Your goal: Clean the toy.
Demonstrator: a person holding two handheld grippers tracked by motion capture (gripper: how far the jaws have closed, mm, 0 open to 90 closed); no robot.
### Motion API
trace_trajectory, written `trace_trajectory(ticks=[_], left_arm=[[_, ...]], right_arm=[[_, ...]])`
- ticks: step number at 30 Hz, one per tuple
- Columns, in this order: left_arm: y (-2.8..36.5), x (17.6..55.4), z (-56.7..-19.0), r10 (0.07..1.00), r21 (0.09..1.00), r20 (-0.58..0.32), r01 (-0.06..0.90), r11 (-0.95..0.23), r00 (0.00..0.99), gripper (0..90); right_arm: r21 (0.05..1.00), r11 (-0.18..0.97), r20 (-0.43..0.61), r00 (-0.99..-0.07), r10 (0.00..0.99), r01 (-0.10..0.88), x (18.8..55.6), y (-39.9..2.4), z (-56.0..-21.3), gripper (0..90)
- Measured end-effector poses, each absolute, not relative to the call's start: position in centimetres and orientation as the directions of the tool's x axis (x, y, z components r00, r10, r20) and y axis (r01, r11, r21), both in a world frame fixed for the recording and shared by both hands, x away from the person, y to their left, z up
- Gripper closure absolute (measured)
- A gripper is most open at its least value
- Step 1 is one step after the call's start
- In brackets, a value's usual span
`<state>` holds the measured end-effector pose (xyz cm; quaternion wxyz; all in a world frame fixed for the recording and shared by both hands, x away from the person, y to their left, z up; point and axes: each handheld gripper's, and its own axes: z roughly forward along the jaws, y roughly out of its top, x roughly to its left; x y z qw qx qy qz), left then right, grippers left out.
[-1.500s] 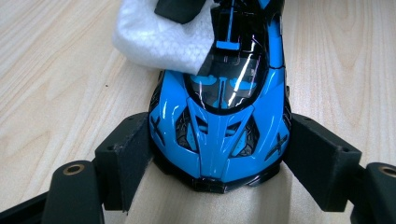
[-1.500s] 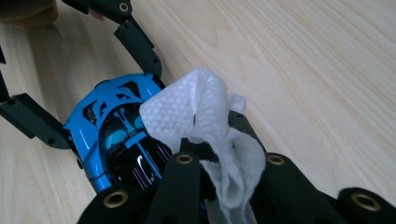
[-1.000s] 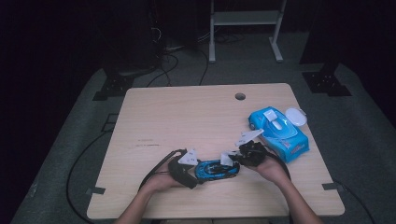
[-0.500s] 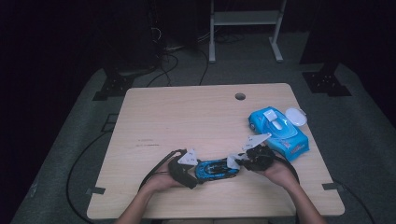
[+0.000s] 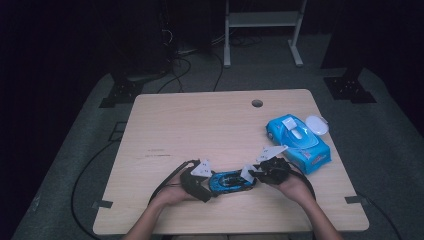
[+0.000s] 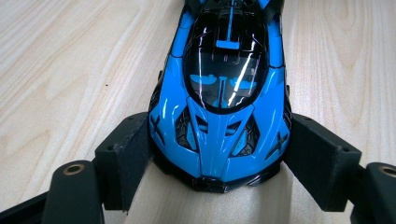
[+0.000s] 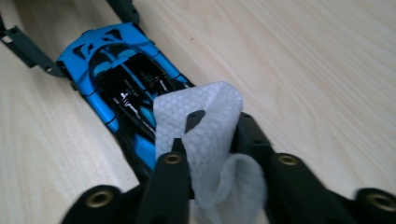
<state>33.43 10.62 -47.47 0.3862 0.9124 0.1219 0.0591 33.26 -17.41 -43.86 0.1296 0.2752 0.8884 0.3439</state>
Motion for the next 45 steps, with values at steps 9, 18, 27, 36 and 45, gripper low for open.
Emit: trace_trajectory(ticks=[9, 18, 27, 36, 45], left_arm=[[10.5, 33.4, -47.4, 0.266, 0.712, 0.020, 0.173, -0.681, 0.964, 25.0], [10.5, 33.4, -47.4, 0.267, 0.713, 0.023, 0.172, -0.680, 0.963, 25.0], [10.5, 33.4, -47.5, 0.268, 0.715, 0.015, 0.177, -0.677, 0.963, 25.0], [10.5, 33.4, -47.4, 0.265, 0.712, 0.025, 0.169, -0.681, 0.964, 25.0], [10.4, 33.4, -47.5, 0.268, 0.716, 0.014, 0.177, -0.675, 0.963, 25.0]], right_arm=[[0.705, 0.591, -0.027, -0.818, 0.575, 0.392, 31.6, -18.2, -44.1, 83.9], [0.704, 0.602, -0.056, -0.815, 0.577, 0.377, 31.7, -18.5, -43.8, 84.3], [0.784, 0.492, 0.006, -0.798, 0.602, 0.378, 31.3, -20.2, -41.2, 84.2], [0.709, 0.611, 0.009, -0.871, 0.491, 0.352, 30.5, -16.3, -43.9, 84.2], [0.739, 0.556, 0.013, -0.832, 0.554, 0.381, 30.9, -18.5, -42.8, 84.2]])
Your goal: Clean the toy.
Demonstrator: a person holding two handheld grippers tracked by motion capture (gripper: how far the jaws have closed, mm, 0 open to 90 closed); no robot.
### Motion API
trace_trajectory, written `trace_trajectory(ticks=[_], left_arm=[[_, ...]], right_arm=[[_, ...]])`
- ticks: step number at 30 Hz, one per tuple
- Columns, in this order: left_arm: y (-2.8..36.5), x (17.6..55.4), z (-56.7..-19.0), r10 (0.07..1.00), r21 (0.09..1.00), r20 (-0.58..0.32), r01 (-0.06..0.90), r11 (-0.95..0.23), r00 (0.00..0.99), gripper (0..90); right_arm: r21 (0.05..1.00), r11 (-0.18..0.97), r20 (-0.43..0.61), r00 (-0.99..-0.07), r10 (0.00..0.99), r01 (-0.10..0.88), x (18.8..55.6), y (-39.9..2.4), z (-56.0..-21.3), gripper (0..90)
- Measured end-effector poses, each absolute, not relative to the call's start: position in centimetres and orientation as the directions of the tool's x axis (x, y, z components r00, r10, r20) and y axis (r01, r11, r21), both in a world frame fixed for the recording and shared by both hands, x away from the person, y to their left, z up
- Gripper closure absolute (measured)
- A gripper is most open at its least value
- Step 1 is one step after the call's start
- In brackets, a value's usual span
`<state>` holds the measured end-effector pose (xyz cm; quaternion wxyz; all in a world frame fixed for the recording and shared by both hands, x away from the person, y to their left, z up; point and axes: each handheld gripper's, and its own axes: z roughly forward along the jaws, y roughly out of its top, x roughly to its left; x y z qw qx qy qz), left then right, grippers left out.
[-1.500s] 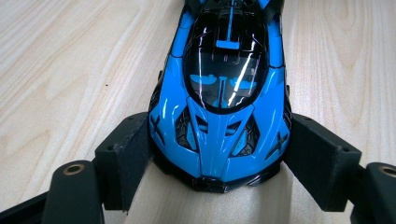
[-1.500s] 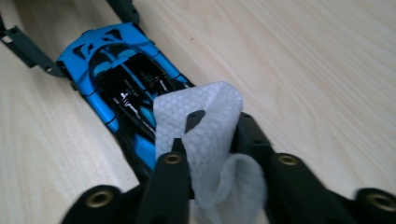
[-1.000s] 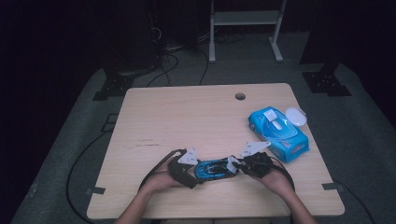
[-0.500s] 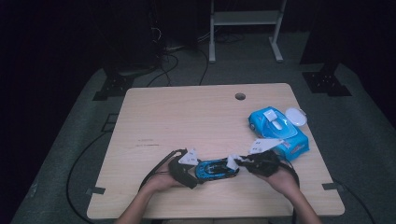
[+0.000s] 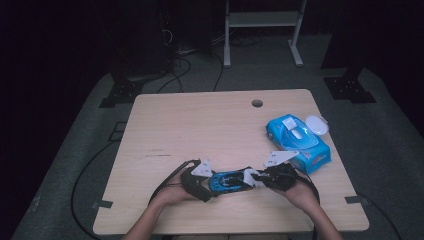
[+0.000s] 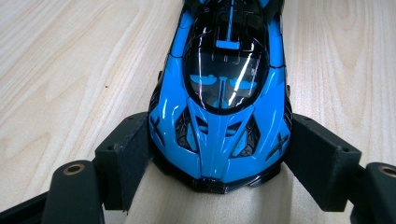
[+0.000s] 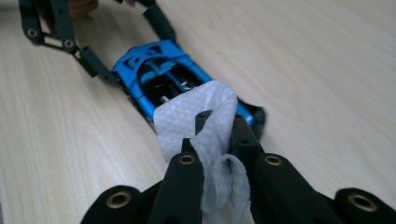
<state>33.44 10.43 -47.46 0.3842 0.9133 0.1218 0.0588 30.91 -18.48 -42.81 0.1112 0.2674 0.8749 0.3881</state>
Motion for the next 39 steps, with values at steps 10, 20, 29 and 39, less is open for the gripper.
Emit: trace_trajectory(ticks=[10, 20, 29, 39], left_arm=[[10.5, 33.5, -47.5, 0.265, 0.716, 0.017, 0.173, -0.677, 0.964, 25.1], [10.5, 33.4, -47.5, 0.268, 0.719, 0.014, 0.177, -0.672, 0.963, 25.1], [10.5, 33.4, -47.5, 0.267, 0.718, 0.015, 0.175, -0.674, 0.964, 25.1], [10.5, 33.5, -47.5, 0.262, 0.718, 0.022, 0.168, -0.676, 0.965, 25.1]], right_arm=[[0.746, 0.540, -0.005, -0.809, 0.588, 0.388, 31.8, -18.6, -42.5, 84.2], [0.681, 0.632, -0.050, -0.837, 0.545, 0.371, 33.5, -15.6, -43.7, 84.2], [0.723, 0.596, 0.013, -0.870, 0.493, 0.349, 33.2, -14.1, -43.1, 84.1], [0.711, 0.594, 0.025, -0.857, 0.514, 0.376, 33.7, -13.9, -43.6, 84.2]])
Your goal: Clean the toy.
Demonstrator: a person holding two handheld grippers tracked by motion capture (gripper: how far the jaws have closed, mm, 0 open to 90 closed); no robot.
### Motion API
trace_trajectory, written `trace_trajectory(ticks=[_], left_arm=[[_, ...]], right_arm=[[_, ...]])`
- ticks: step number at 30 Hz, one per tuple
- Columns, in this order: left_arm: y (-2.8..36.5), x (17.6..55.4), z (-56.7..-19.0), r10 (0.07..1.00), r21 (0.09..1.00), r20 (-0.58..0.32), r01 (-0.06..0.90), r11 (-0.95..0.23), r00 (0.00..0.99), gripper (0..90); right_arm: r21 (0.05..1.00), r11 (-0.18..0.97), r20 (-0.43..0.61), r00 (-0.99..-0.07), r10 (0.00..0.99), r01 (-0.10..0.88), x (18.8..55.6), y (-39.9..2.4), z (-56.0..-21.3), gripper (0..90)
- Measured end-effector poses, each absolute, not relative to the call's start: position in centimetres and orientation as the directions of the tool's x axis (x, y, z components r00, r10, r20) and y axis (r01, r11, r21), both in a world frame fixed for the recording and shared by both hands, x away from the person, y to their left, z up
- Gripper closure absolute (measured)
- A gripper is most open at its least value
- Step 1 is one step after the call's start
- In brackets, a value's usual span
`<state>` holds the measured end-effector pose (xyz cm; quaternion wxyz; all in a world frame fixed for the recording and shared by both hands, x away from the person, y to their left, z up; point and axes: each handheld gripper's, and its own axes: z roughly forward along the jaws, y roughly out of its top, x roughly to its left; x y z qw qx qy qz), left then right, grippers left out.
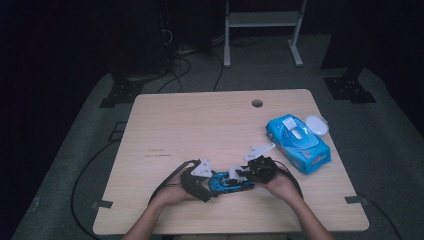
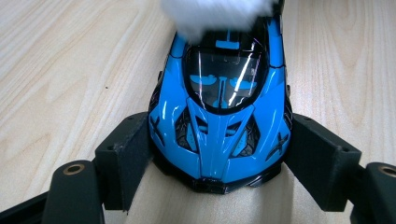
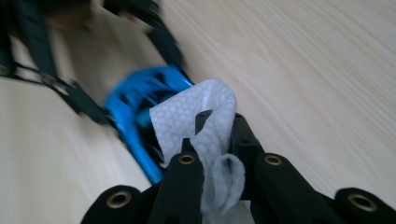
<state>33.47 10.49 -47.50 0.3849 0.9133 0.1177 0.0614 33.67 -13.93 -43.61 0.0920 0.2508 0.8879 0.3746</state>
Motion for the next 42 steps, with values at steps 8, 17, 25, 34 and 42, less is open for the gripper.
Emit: trace_trajectory(ticks=[8, 17, 25, 34, 42], left_arm=[[10.4, 33.4, -47.5, 0.262, 0.717, 0.027, 0.164, -0.678, 0.965, 25.0], [10.3, 33.4, -47.5, 0.258, 0.712, 0.034, 0.158, -0.684, 0.965, 25.0], [10.3, 33.3, -47.5, 0.265, 0.715, 0.035, 0.161, -0.681, 0.964, 25.0], [10.3, 33.4, -47.5, 0.261, 0.714, 0.037, 0.157, -0.682, 0.965, 25.0], [10.3, 33.4, -47.5, 0.257, 0.712, 0.035, 0.156, -0.684, 0.966, 25.0]], right_arm=[[0.712, 0.629, 0.041, -0.912, 0.409, 0.314, 32.9, -8.7, -43.9, 84.3], [0.684, 0.666, 0.015, -0.918, 0.395, 0.297, 32.5, -9.1, -44.0, 84.3], [0.682, 0.686, -0.007, -0.935, 0.354, 0.255, 32.3, -6.7, -44.7, 84.3], [0.695, 0.643, -0.024, -0.883, 0.469, 0.323, 34.3, -9.0, -44.3, 84.4], [0.718, 0.609, -0.014, -0.866, 0.499, 0.339, 33.7, -11.8, -43.2, 84.4]])
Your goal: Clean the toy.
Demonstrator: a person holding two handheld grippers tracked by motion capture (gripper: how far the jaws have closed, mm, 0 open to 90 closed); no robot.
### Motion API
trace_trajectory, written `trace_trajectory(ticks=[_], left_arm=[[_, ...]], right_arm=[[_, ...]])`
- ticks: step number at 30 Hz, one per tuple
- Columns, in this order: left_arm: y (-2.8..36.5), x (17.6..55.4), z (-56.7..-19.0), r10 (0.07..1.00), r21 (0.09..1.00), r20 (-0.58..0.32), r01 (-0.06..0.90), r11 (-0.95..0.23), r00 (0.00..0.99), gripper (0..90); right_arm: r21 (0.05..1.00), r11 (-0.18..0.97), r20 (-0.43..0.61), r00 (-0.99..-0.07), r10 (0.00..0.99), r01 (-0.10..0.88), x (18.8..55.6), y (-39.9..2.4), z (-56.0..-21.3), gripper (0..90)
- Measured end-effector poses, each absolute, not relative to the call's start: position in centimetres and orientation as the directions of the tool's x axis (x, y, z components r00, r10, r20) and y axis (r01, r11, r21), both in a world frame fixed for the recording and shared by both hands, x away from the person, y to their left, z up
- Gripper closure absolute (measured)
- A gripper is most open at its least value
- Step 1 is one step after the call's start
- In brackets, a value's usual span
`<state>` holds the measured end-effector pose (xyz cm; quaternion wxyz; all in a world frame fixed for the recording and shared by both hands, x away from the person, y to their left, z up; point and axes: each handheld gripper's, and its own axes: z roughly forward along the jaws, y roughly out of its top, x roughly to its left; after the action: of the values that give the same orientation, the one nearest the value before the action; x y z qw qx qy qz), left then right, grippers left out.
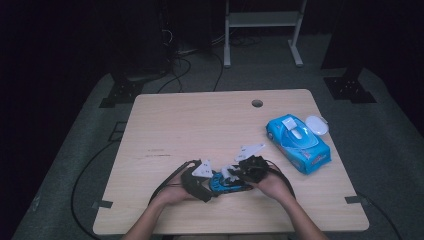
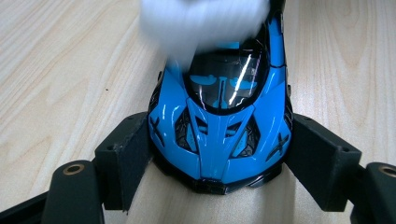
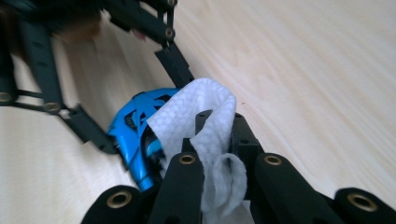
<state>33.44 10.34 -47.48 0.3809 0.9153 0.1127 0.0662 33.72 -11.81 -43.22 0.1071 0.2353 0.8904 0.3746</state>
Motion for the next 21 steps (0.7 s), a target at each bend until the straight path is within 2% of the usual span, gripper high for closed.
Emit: trace_trajectory(ticks=[4, 9, 17, 21], left_arm=[[10.4, 33.4, -47.5, 0.260, 0.715, 0.031, 0.160, -0.681, 0.965, 25.0], [10.4, 33.4, -47.6, 0.263, 0.719, 0.032, 0.160, -0.676, 0.964, 25.0], [10.4, 33.4, -47.6, 0.260, 0.719, 0.040, 0.153, -0.677, 0.965, 25.0], [10.4, 33.4, -47.6, 0.260, 0.718, 0.037, 0.155, -0.678, 0.965, 25.0]], right_arm=[[0.757, 0.555, 0.007, -0.855, 0.519, 0.344, 33.0, -14.8, -42.0, 84.3], [0.739, 0.546, 0.051, -0.841, 0.539, 0.395, 32.0, -17.8, -42.8, 84.3], [0.723, 0.558, 0.061, -0.843, 0.535, 0.407, 31.0, -18.2, -44.2, 84.3], [0.719, 0.580, 0.049, -0.860, 0.508, 0.383, 31.3, -16.4, -44.0, 84.3]])
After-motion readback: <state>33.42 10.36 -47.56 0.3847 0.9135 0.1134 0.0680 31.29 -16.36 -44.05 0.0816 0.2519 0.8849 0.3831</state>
